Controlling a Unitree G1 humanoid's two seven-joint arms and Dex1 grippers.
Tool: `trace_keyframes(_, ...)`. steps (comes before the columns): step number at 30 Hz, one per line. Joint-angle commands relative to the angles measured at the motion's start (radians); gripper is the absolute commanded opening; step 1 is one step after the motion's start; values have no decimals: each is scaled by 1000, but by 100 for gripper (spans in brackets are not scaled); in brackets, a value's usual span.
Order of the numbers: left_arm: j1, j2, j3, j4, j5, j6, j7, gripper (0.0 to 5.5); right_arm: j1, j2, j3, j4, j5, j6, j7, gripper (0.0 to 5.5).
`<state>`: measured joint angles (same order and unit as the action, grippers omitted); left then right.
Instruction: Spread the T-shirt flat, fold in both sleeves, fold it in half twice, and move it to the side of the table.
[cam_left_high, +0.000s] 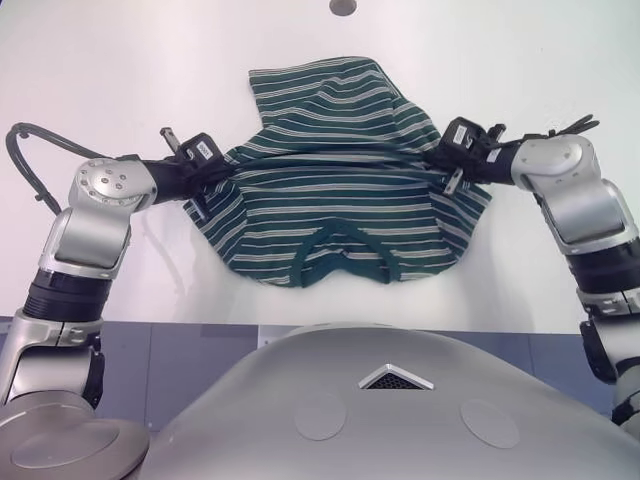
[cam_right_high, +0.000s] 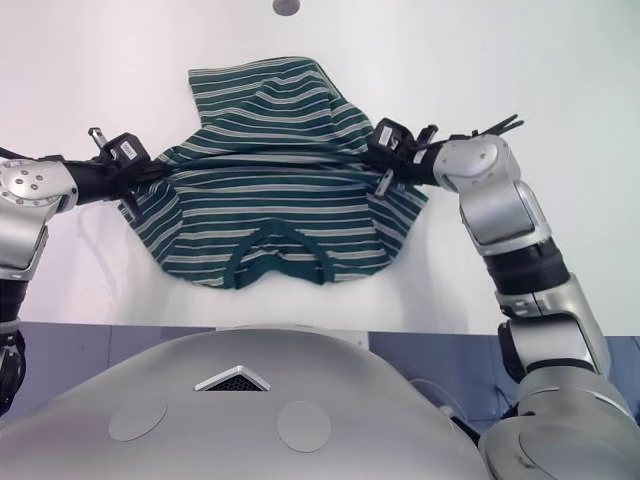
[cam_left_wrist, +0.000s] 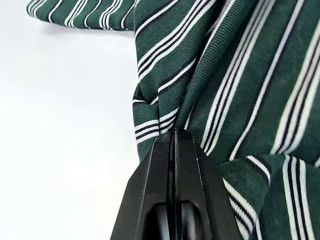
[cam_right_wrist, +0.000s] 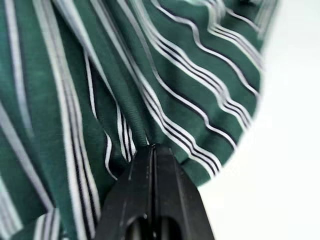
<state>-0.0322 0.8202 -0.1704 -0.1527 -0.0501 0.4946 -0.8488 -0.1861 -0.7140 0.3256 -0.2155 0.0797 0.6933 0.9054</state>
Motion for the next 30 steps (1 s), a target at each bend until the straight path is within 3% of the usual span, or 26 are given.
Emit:
trace_keyframes(1, -9, -10, 0, -2, -28, 24, -28, 1, -163, 97, -141, 115, 102, 54, -37, 3)
trace_keyframes(3, -68, -19, -13, 23, -14, -15, -32, 1, -297, 171, -190, 334, 109, -34, -86, 3)
trace_keyframes(7, -317, -194, -115, -11, -47, -33, -67, 1, -472, 280, -141, 808, 9, -290, -138, 3)
trace_keyframes(13, -366, -459, -320, 138, -27, 28, -29, 1, -610, 408, -140, 1168, -31, -484, -110, 3)
trace_keyframes(17, -358, -449, -430, 234, 16, 60, -89, 1, -624, 429, -160, 1211, -26, -514, -63, 3)
trace_keyframes(24, -336, -420, -438, 234, 26, 48, -90, 1, -571, 436, -61, 1252, -140, -491, 22, 3)
trace_keyframes(30, -276, -330, -460, 155, 20, 66, -130, 1, -659, 341, 97, 1424, -380, -708, -194, 3)
